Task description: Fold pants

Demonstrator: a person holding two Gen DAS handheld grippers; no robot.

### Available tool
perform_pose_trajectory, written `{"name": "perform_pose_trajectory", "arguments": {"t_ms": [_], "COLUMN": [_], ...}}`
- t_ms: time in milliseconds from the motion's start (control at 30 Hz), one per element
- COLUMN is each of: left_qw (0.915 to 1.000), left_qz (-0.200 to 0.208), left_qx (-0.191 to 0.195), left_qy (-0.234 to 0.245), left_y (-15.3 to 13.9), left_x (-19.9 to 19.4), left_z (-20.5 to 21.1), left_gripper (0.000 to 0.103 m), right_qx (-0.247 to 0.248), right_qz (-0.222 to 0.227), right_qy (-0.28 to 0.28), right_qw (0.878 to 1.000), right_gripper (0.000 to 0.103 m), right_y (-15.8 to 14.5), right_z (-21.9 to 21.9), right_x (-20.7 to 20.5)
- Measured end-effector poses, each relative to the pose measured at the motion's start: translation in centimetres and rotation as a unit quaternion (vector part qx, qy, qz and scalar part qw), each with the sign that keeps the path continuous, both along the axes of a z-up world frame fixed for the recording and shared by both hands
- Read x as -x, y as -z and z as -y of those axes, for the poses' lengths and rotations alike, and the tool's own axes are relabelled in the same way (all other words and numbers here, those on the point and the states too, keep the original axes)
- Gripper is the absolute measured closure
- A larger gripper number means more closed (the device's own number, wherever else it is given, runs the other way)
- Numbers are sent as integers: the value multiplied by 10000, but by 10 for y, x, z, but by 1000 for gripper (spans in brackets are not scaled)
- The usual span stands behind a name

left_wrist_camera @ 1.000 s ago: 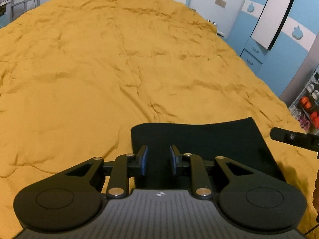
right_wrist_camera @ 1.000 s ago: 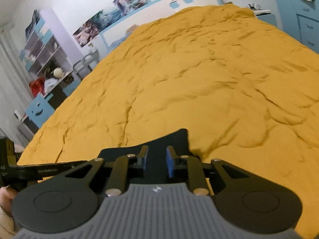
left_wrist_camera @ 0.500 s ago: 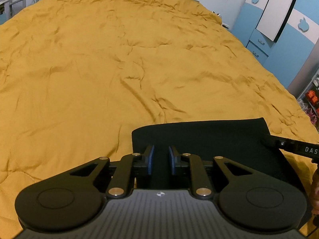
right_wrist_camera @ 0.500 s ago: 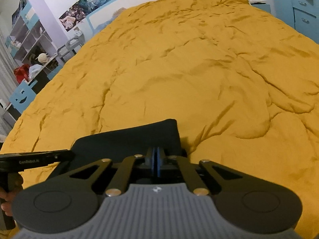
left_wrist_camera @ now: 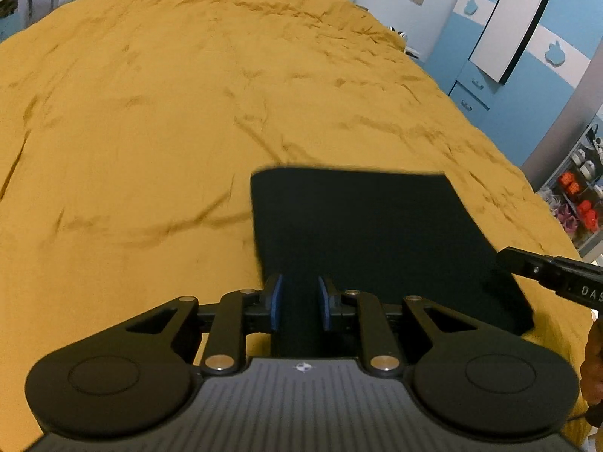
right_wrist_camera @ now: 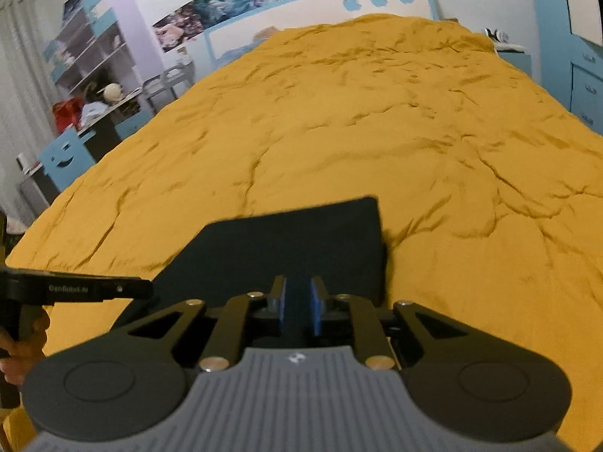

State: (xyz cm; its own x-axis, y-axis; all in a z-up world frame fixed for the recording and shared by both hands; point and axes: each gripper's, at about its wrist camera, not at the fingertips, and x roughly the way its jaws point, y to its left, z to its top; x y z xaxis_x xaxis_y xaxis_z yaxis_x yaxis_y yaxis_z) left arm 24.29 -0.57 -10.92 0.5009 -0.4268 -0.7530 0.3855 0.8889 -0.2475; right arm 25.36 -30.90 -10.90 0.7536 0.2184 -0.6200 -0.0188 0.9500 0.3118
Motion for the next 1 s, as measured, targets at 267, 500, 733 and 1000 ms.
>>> {"name": "perform_pose_trajectory", "arguments": {"t_ms": [267,500,733,1000], "left_qw": [9982,9978,9989,9807], "left_qz": [-396,-383,-85,1744], "left_qx": [201,162,-280,-329], "left_qy": [-402,-513,-377,-823], "left_y": [29,27,-13,-111], "left_x": [22,50,87,153], "left_z": [-19,-23,-28,-33], "left_gripper": [81,80,80,29], "right_qx": [328,427,572,998], "right_qz": [-176,-205,112,1095], "right_qy": [27,1,-80,344], "right_qw": [9993,9989,9983,9884], "right_gripper": [94,91,58,20], "right_y": [38,35,-9,-88], "right_z": [-10,-10,-11,-22], "right_x": [31,50,83,144]}}
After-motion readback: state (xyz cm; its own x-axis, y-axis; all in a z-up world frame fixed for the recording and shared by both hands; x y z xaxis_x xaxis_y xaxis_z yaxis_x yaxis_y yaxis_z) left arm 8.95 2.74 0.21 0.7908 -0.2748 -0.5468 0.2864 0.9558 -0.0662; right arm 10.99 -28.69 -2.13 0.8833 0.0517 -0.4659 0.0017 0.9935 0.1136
